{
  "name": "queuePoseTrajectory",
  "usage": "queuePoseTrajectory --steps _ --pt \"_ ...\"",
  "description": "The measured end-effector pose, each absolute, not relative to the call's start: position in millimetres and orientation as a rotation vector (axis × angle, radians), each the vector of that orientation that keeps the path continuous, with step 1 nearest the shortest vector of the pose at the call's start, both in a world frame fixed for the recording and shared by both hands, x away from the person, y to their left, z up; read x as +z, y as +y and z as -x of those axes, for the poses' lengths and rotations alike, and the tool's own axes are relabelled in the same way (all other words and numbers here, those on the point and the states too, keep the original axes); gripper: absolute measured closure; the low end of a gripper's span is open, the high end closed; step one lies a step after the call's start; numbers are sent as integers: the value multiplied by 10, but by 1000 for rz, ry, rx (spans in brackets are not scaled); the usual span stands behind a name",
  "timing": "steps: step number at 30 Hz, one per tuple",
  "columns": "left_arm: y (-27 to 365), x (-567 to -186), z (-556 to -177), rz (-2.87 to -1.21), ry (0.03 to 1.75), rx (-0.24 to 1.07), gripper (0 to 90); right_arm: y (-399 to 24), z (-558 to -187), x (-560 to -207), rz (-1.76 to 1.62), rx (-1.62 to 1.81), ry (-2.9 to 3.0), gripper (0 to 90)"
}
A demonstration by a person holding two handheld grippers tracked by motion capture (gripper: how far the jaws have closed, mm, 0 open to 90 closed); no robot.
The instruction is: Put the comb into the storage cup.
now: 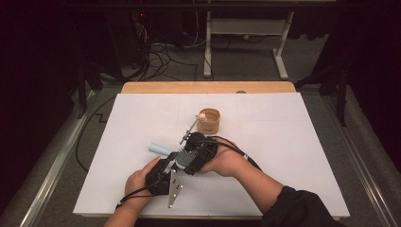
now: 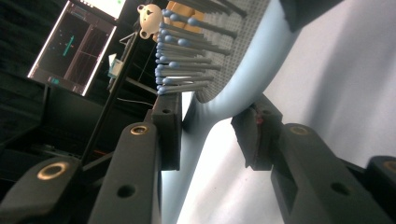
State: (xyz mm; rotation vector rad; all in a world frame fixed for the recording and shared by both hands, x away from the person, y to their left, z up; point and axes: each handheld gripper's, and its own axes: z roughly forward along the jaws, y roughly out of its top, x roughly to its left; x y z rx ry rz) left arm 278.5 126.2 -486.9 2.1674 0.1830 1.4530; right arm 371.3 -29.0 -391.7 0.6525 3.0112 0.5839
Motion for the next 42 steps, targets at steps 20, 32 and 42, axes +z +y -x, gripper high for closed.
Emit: queuePoseTrajectory --steps 20,32,42 --pt "1234 -4895 -2775 -2181 148 1511 702 -310 -3734 -3894 -699 610 3022 200" --pt "1243 -4889 -2782 -2190 159 1518 756 -328 -3737 -3821 -710 684 2987 193" --pt "1252 -4877 -2782 -2182 170 1512 762 -333 -3743 -3783 -691 710 2977 192"
